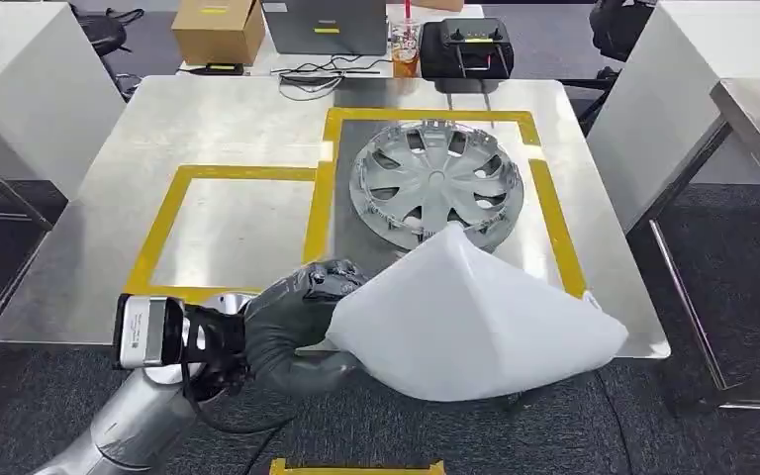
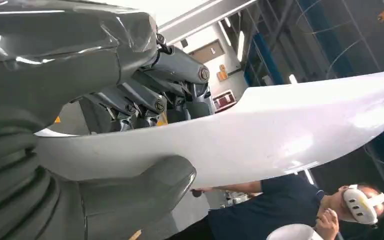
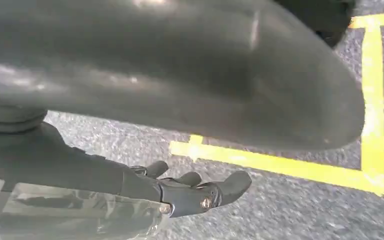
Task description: Take the parts from the cabinet and place them on the table.
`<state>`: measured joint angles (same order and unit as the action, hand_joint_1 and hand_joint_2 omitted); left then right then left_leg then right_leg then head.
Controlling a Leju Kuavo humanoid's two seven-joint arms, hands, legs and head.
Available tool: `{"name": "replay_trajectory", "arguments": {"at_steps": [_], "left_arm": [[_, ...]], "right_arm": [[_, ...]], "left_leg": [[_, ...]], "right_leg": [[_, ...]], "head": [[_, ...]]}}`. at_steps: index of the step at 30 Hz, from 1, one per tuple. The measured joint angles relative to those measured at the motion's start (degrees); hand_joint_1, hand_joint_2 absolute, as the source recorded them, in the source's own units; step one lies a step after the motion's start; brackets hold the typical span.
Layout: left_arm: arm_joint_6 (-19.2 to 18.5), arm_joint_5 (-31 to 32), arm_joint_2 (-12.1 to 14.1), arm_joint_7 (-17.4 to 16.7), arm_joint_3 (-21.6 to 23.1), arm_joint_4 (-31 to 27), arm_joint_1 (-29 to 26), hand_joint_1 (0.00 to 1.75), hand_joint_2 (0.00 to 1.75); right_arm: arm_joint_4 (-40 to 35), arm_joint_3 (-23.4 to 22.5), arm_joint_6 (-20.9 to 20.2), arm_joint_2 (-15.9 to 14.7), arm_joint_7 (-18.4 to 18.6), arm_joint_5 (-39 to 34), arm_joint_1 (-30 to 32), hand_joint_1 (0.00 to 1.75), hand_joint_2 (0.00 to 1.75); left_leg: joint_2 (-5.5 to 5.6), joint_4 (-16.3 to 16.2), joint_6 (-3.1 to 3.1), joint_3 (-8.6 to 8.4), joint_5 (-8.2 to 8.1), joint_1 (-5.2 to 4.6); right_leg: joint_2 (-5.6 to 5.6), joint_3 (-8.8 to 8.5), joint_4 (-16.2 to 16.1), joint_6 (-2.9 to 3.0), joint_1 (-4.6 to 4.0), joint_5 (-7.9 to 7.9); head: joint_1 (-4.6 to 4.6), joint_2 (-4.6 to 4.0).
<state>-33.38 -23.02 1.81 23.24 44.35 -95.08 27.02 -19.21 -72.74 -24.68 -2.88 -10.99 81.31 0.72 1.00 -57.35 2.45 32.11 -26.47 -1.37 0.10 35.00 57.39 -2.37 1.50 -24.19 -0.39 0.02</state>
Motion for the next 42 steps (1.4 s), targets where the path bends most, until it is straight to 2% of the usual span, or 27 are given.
{"name": "replay_trajectory", "arguments": {"at_steps": [3,4,5,6,8,9,10,12,14,15,18,19,20,21,23,25,27,29,30,31,33,35,36,39,40,41,42], "left_arm": [[0.77,0.35,0.0,-0.33,-0.07,-0.24,-0.03,1.54,1.75],[1.24,1.04,0.02,-0.59,-0.18,-0.54,-0.07,1.54,1.75],[1.75,2.1,0.04,-0.79,-0.26,-0.9,-0.02,1.54,1.75],[2.1,3.11,0.15,-0.83,-0.31,-1.2,-0.01,1.54,1.75],[2.89,5.47,0.48,-1.25,-0.31,-1.71,-0.02,1.54,1.75],[3.19,7.01,1.32,-1.51,-0.41,-2.12,0.0,1.54,1.75],[3.32,8.6,2.08,-1.55,-0.77,-2.49,0.11,1.54,1.75],[4.18,14.02,3.48,-1.58,-1.91,-2.47,1.43,1.54,1.75],[6.48,22.62,4.67,-1.58,-2.71,-1.08,4.29,1.54,1.75],[7.97,26.36,5.05,-1.55,-2.73,0.23,5.93,1.54,1.75],[13.39,37.42,5.9,-1.38,-2.41,6.61,9.92,1.54,1.75],[14.69,40.12,6.03,-1.4,-2.16,8.42,11.52,1.54,1.75],[16.21,42.85,6.03,-1.44,-1.78,10.74,13.12,1.54,1.75],[17.01,44.03,5.99,-1.58,-1.51,12.1,14.56,1.54,1.75],[18.64,48.11,5.99,-3.23,-0.59,15.97,16.47,1.54,1.75],[20.04,52.73,5.99,-4.75,0.2,19.17,17.09,1.54,1.75],[20.68,56.9,5.99,-6.47,0.85,22.05,17.72,1.54,1.75],[21.2,60.09,5.86,-7.56,1.2,25.3,18.73,1.54,1.75],[21.83,62.04,5.84,-7.8,1.27,27.27,19.14,1.54,1.75],[22.16,63.9,5.86,-8.17,1.24,29.28,19.35,1.54,1.75],[22.78,66.01,5.94,-8.83,1.09,32.55,19.36,1.54,1.75],[23.37,68.24,6.25,-9.16,0.52,35.7,19.35,1.54,1.75],[23.82,69.28,6.38,-9.51,0.09,37.48,19.42,1.54,1.75],[25.75,72.09,6.91,-10.34,-1.38,42.83,18.59,1.54,1.75],[26.32,73.03,7.06,-10.47,-2.15,44.55,17.98,1.54,1.75],[26.73,73.7,7.19,-10.84,-2.89,45.86,17.44,1.54,1.75],[27.21,74.68,7.28,-11.8,-3.87,47.01,17.01,1.54,1.75]], "right_arm": [[-0.44,0.0,-0.13,0.09,0.0,0.44,0.02,0.0,0.0],[-0.52,0.0,-0.22,0.39,0.0,0.74,0.03,0.0,0.0],[-0.9,0.0,-0.24,0.26,-0.02,1.01,0.08,0.0,0.0],[-1.12,0.0,-0.29,0.28,-0.09,1.2,0.08,0.0,0.0],[-1.29,0.0,-0.48,0.33,-0.66,1.9,0.11,0.0,0.0],[-1.33,0.0,-0.48,0.33,-1.13,2.27,0.12,0.0,0.0],[-1.33,0.0,-0.28,0.24,-1.6,2.62,0.12,0.0,0.0],[-1.27,0.02,0.46,0.11,-2.41,3.32,0.17,0.0,0.0],[-0.7,0.04,1.46,-0.2,-3.3,4.04,0.0,0.0,0.0],[-0.33,0.04,1.83,-0.31,-3.56,4.22,-0.21,0.0,0.0],[0.85,0.07,2.53,-0.96,-3.98,4.66,-0.65,0.0,0.0],[1.16,0.07,2.78,-1.05,-4.02,4.77,-0.79,0.0,0.0],[1.42,0.07,2.88,-1.2,-4.04,4.87,-0.85,0.0,0.0],[1.66,0.09,2.91,-1.36,-4.13,4.94,-0.98,0.0,0.0],[2.16,0.09,2.95,-1.66,-4.2,5.09,-1.11,0.0,0.0],[2.51,0.09,2.88,-1.86,-4.37,5.16,-1.1,0.0,0.0],[2.73,0.09,2.86,-1.88,-4.5,5.27,-1.15,0.0,0.0],[2.97,0.09,2.86,-2.06,-4.5,5.27,-1.24,0.0,0.0],[3.08,0.07,2.86,-2.1,-4.48,5.27,-1.37,0.0,0.0],[3.19,0.07,2.86,-2.12,-4.48,5.25,-1.45,0.0,0.0],[3.52,0.07,2.73,-2.14,-4.48,5.49,-1.47,0.0,0.0],[3.78,0.09,2.47,-2.14,-4.5,5.77,-1.51,0.0,0.0],[3.85,0.09,2.47,-2.25,-4.5,5.81,-1.63,0.0,0.0],[4.07,0.09,2.42,-2.25,-4.31,6.1,-1.75,0.0,0.0],[4.11,0.09,2.42,-2.25,-4.09,6.12,-1.76,0.0,0.0],[4.15,0.09,2.45,-2.25,-3.98,6.14,-1.76,0.0,0.0],[4.22,0.09,2.55,-2.25,-3.96,6.16,-1.78,0.0,0.0]], "left_leg": [[-0.02,0.03,-0.45,-0.11,-0.3,0.21],[-0.03,-0.21,-0.7,-0.02,-0.72,0.28],[-0.14,-1.41,-1.21,0.47,-1.57,0.38],[-0.29,-4.73,-1.73,1.95,-3.46,0.69],[-0.37,-14.8,-2.46,7.09,-7.75,1.34],[-0.43,-18.38,-2.66,9.17,-8.6,1.57],[-0.56,-19.09,-2.69,9.84,-8.07,1.69],[-0.67,-12.55,-2.57,7.25,-3.45,1.93],[-0.72,-1.34,-1.96,1.83,1.43,1.87],[-0.77,-0.35,-1.85,1.4,0.54,1.37],[-0.66,-0.36,-1.03,1.67,0.8,0.97],[-0.62,0.31,-0.45,0.97,1.33,1.0],[-0.68,1.15,-0.04,0.51,1.93,1.38],[-0.72,1.34,0.39,0.52,2.17,1.39],[-0.71,1.35,0.56,0.6,2.17,1.1],[-0.71,1.29,0.7,0.62,2.07,0.77],[-0.62,1.2,0.68,0.6,2.0,0.65],[-0.52,0.76,0.3,0.64,1.64,0.62],[-0.48,0.3,-0.06,0.94,1.32,0.24],[-0.51,0.19,-0.29,1.01,1.15,0.11],[-0.62,0.26,-0.55,0.98,1.22,0.32],[-0.63,-0.33,-1.2,1.47,0.52,0.57],[-0.69,-2.43,-1.77,2.34,-0.81,0.67],[-0.7,-15.97,-2.8,9.21,-6.28,1.5],[-0.7,-17.97,-2.93,10.55,-6.29,1.67],[-0.7,-17.31,-2.92,10.59,-5.28,1.8],[-0.7,-14.08,-2.83,9.37,-3.1,1.89]], "right_leg": [[0.01,0.05,0.23,1.06,-0.22,-0.21],[0.01,-0.2,0.07,1.35,0.49,-0.14],[0.0,-0.38,0.04,1.6,0.5,-0.31],[0.0,-0.54,0.04,1.79,0.5,-0.43],[0.0,-0.56,0.06,1.94,0.47,-0.55],[0.0,-0.56,0.07,1.96,0.47,-0.58],[0.02,-0.61,0.08,1.97,0.48,-0.6],[0.11,-0.9,0.07,1.94,0.48,-0.63],[0.11,-1.18,0.01,1.73,0.47,-0.73],[0.08,-1.08,0.02,1.48,0.13,-0.75],[0.01,-1.11,-0.41,0.39,0.36,-0.45],[0.0,-1.31,-0.7,-0.14,0.19,-0.33],[-0.03,-0.51,0.41,-0.03,0.37,-0.84],[-0.01,0.8,3.13,0.42,0.26,-2.39],[-0.01,5.4,12.53,1.02,0.2,-6.05],[-0.01,8.65,18.47,0.71,0.21,-7.38],[-0.02,6.42,12.97,-0.22,0.21,-4.72],[-0.05,1.05,1.89,-0.88,0.24,-0.55],[-0.03,0.09,0.09,-0.17,0.02,-0.14],[0.04,0.07,-0.02,0.47,0.02,0.14],[0.13,0.1,0.09,0.95,-0.35,0.14],[0.15,-0.14,-0.19,1.5,0.39,0.3],[0.18,-0.19,-0.19,1.7,0.38,0.17],[0.21,-0.19,-0.18,2.15,0.31,0.11],[0.27,-0.19,-0.16,2.16,0.31,0.09],[0.31,-0.22,-0.15,2.16,0.31,0.08],[0.34,-0.24,-0.15,2.15,0.3,0.07]], "head": [[0.04,0.0],[0.06,0.0],[-0.05,0.0],[-0.31,0.0],[-0.25,0.0],[-0.22,0.0],[-0.25,0.0],[-0.27,0.0],[-0.27,0.0],[-0.16,0.0],[-0.2,0.0],[-0.22,0.0],[-0.11,0.0],[-0.07,0.0],[0.06,0.0],[0.06,0.0],[0.06,0.0],[0.08,0.0],[0.15,0.0],[-0.03,0.0],[0.02,0.0],[0.02,0.0],[-0.22,0.0],[-0.25,0.0],[-0.22,0.0],[-0.25,0.0],[-0.27,0.0]]}}
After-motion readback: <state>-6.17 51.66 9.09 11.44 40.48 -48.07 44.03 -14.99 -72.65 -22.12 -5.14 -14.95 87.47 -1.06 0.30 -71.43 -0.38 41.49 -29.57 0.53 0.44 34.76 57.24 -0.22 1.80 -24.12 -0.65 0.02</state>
